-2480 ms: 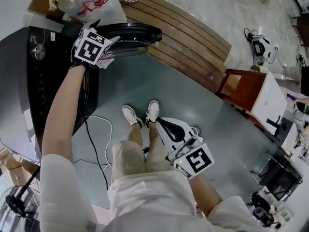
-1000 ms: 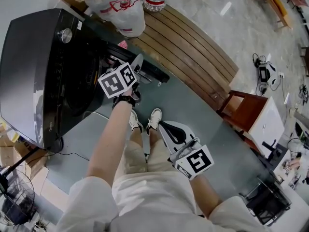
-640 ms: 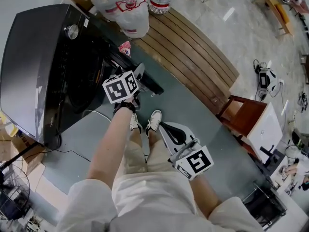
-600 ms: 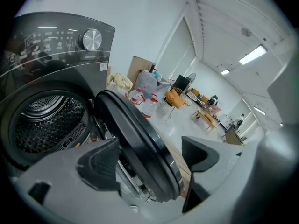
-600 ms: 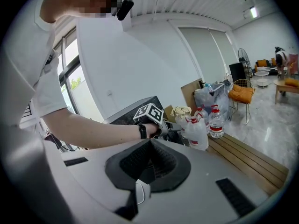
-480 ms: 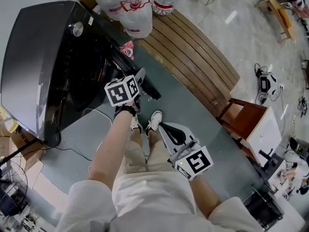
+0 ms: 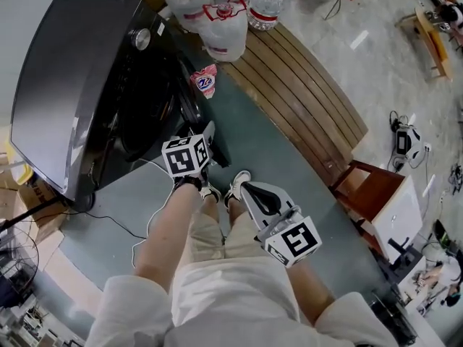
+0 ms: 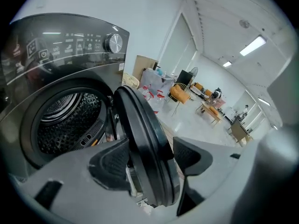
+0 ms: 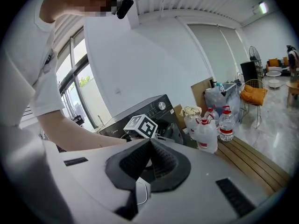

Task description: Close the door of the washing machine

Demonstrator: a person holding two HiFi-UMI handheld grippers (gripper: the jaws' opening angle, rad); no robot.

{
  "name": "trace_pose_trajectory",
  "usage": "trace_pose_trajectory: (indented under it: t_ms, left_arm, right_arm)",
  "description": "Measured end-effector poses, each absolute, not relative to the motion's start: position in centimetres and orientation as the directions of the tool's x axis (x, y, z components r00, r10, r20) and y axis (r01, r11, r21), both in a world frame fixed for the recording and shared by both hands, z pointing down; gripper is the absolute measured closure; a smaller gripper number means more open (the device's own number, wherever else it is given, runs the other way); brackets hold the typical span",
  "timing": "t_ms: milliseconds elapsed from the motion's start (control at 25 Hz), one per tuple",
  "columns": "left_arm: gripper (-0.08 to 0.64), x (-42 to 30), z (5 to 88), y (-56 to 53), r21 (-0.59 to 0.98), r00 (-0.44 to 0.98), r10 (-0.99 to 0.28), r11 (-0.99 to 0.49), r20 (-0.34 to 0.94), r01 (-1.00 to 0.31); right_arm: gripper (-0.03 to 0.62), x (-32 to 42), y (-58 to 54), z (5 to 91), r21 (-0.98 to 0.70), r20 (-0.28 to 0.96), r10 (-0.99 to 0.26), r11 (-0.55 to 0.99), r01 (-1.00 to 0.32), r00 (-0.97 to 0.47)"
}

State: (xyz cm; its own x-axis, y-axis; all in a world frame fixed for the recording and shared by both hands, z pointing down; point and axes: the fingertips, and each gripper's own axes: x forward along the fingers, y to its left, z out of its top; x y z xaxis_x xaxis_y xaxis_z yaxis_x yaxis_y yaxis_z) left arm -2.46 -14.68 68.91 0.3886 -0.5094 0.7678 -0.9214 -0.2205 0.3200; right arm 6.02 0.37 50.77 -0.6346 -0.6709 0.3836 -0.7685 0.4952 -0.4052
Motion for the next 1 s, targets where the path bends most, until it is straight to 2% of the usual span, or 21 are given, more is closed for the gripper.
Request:
trace_pose_trajectory:
  t_ms: [520, 1000]
  left_arm:
    - [0.317, -9.4, 68.6, -13.5, 0.118, 0.274, -0.550, -0.302, 0.789, -0.946]
    - [0.356, -17.1, 69.1, -14.5, 0.004, 0.156, -0.576, -0.257, 0.803, -0.966]
  right_arm:
    - [0.594, 1.8, -1.1, 51.6, -0.418, 0.391, -0.598, 0.563, -0.713, -0.700]
    - [0.594, -0.7, -1.9, 51.7, -0.421, 0.389, -0.548, 0.609, -0.672, -0.740]
